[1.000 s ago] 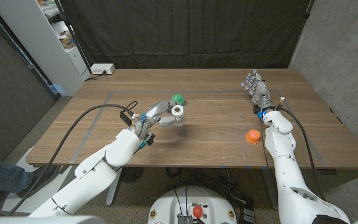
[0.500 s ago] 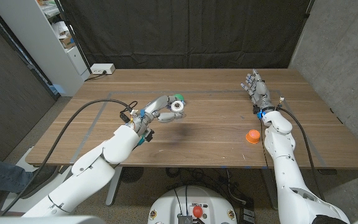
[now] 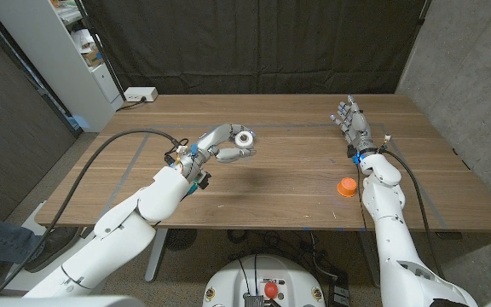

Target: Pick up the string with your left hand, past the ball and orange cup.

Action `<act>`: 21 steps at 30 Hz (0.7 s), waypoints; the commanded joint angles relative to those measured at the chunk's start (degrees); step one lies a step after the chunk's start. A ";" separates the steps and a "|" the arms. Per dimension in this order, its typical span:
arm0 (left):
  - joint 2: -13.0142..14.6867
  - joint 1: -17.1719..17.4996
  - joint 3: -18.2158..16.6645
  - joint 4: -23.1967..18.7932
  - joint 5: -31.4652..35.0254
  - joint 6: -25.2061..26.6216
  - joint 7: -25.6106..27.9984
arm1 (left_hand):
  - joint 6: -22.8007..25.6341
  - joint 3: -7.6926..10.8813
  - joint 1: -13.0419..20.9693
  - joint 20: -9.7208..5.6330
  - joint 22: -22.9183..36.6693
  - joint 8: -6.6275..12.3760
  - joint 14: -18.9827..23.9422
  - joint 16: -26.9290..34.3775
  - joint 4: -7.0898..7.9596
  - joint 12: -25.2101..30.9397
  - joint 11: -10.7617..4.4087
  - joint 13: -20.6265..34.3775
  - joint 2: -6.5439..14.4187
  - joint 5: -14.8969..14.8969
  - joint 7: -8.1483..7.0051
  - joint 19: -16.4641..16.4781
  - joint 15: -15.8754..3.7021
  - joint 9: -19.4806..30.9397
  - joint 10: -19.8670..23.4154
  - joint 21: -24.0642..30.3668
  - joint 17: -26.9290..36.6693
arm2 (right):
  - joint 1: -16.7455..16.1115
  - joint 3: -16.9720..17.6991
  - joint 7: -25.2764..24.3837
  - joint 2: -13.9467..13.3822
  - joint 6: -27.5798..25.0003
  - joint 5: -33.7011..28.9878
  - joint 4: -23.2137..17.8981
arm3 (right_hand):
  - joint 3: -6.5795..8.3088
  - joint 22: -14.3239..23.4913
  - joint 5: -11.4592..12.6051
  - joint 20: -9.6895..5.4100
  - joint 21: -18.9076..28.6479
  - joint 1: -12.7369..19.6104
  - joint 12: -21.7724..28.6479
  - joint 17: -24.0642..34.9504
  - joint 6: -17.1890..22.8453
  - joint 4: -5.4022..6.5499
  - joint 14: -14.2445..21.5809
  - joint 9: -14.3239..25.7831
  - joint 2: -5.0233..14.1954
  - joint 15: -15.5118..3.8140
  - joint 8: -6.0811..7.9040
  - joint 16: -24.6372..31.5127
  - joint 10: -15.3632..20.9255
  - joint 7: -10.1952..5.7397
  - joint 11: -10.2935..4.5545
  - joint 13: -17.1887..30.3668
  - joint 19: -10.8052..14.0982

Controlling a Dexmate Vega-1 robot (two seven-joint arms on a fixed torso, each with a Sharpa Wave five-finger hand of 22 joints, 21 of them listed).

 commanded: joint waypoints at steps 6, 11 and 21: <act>0.59 0.18 -1.18 -3.30 2.45 1.00 0.59 | 0.66 0.19 6.97 -0.36 0.12 0.26 2.28 0.33 0.49 0.53 0.00 0.31 7.74 0.17 -0.05 0.40 -1.38 0.39 0.73 0.75 0.21 | -1.18 0.23 0.16 0.32 -0.10 0.39 -1.57 | -0.14 0.08 0.25 0.00 -0.30 0.36 0.15 -0.03 0.64 -0.06 0.64 0.32 0.35 -0.12 0.05 0.05 0.45 -0.21 0.13 0.34 0.42; 0.50 0.16 -1.31 -3.55 2.80 0.63 1.02 | 0.58 0.19 6.95 -0.38 0.11 0.22 2.31 0.30 0.48 0.47 0.02 0.37 7.72 0.18 -0.12 0.44 -1.44 0.44 0.66 0.93 0.24 | -1.42 0.45 0.18 0.31 -0.22 0.57 -1.75 | -0.16 0.08 0.26 0.04 -0.30 0.37 0.16 -0.03 0.66 -0.07 0.72 0.32 0.38 -0.08 0.04 0.07 0.50 -0.22 0.19 0.34 0.44; 0.50 -0.07 -1.59 -5.01 3.95 1.21 1.12 | 0.56 0.18 6.94 -0.38 0.09 0.21 2.53 0.34 0.46 0.40 -0.06 0.51 7.73 0.19 -0.19 0.40 -1.46 0.55 0.65 1.29 0.36 | -1.87 0.28 0.26 0.19 -0.66 0.35 -2.44 | -0.22 0.08 0.26 0.03 -0.31 0.40 0.15 -0.03 0.66 -0.11 0.70 0.32 0.42 -0.07 0.02 0.05 0.51 -0.19 0.10 0.34 0.46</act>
